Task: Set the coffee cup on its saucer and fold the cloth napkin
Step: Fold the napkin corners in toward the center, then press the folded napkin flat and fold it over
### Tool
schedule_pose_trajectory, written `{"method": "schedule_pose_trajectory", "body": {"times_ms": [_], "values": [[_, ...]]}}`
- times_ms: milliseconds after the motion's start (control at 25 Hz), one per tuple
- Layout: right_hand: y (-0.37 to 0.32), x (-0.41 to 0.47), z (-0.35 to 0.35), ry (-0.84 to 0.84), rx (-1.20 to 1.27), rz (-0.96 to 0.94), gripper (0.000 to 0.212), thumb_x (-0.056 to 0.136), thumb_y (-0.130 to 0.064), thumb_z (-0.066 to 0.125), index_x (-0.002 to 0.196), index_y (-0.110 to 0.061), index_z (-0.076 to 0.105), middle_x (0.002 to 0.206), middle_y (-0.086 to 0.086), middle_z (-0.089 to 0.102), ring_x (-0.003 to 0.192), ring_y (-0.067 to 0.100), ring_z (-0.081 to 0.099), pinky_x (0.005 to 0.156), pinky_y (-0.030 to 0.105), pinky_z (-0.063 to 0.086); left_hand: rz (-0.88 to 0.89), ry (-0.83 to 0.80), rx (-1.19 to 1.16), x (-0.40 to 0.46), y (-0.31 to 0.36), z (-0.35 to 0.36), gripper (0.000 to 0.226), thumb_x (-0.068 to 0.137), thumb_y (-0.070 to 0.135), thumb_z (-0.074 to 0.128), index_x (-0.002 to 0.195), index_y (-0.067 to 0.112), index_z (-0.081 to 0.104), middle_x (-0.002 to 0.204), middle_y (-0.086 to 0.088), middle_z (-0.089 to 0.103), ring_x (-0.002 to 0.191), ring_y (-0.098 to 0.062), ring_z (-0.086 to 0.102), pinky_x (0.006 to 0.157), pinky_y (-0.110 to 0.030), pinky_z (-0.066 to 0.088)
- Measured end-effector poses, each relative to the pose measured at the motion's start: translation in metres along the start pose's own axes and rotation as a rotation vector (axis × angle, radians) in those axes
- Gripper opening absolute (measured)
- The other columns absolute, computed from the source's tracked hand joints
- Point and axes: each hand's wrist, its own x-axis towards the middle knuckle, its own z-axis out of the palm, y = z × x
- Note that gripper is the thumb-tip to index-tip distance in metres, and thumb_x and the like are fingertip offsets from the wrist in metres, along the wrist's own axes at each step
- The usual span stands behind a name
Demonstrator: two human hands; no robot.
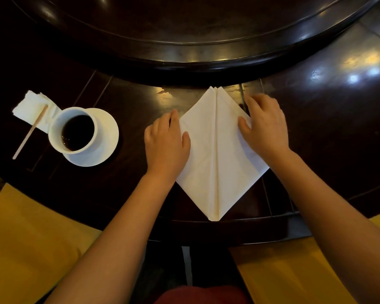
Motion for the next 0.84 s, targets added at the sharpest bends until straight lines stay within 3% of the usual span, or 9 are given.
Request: {"method": "schedule_pose_trajectory", "body": {"times_ms": [160,360,440,600,720,840], "values": [[0.005,-0.006,-0.011,-0.085,-0.09,0.078,0.031,0.089,-0.023,0.058,0.113,-0.003,0.059,0.106,0.015,0.059,0.095,0.03,0.053,0.074,0.036,0.044,0.0,-0.044,0.031,0.024,0.009,-0.005,0.04,0.095,0.023,0.045,0.131,0.006,0.044,0.125,-0.012,0.051,0.113,-0.026,0.047,0.092,-0.037,0.038],[0.003,0.003,-0.014,-0.166,-0.039,0.157,0.021,0.085,-0.024,0.063,0.099,-0.008,0.062,0.094,0.01,0.063,0.084,0.026,0.057,0.077,0.041,0.049,-0.097,-0.092,-0.096,0.035,0.013,-0.006,0.026,0.089,0.018,0.054,0.111,0.006,0.056,0.118,-0.012,0.052,0.109,-0.028,0.046,0.083,-0.036,0.041],[0.001,0.003,-0.014,-0.185,-0.002,0.193,0.019,0.085,-0.021,0.063,0.097,-0.008,0.061,0.093,0.011,0.062,0.081,0.026,0.057,0.072,0.038,0.05,-0.108,-0.119,-0.128,0.038,0.014,-0.005,0.022,0.087,0.017,0.056,0.105,0.006,0.058,0.118,-0.011,0.05,0.108,-0.027,0.044,0.078,-0.034,0.04],[-0.006,0.002,-0.018,-0.283,-0.004,0.283,0.022,0.085,-0.023,0.062,0.101,-0.009,0.056,0.084,0.005,0.058,0.071,0.021,0.056,0.061,0.031,0.044,-0.106,-0.219,-0.206,0.043,0.016,-0.017,0.012,0.087,0.014,0.056,0.099,0.01,0.055,0.097,-0.007,0.055,0.081,-0.02,0.049,0.058,-0.026,0.035],[-0.01,-0.001,-0.021,-0.329,-0.008,0.281,0.023,0.084,-0.025,0.064,0.099,-0.01,0.057,0.085,0.006,0.057,0.075,0.022,0.057,0.066,0.032,0.048,-0.12,-0.35,-0.331,0.046,0.01,-0.024,0.018,0.088,0.017,0.055,0.105,0.011,0.057,0.096,-0.003,0.057,0.083,-0.019,0.051,0.062,-0.027,0.038],[-0.01,-0.004,-0.024,-0.337,0.063,0.286,0.021,0.084,-0.024,0.064,0.098,-0.01,0.057,0.088,0.006,0.056,0.077,0.022,0.056,0.068,0.032,0.048,-0.109,-0.38,-0.442,0.046,0.004,-0.031,0.017,0.088,0.014,0.054,0.102,0.012,0.063,0.099,-0.005,0.062,0.087,-0.018,0.055,0.066,-0.025,0.04]]}}
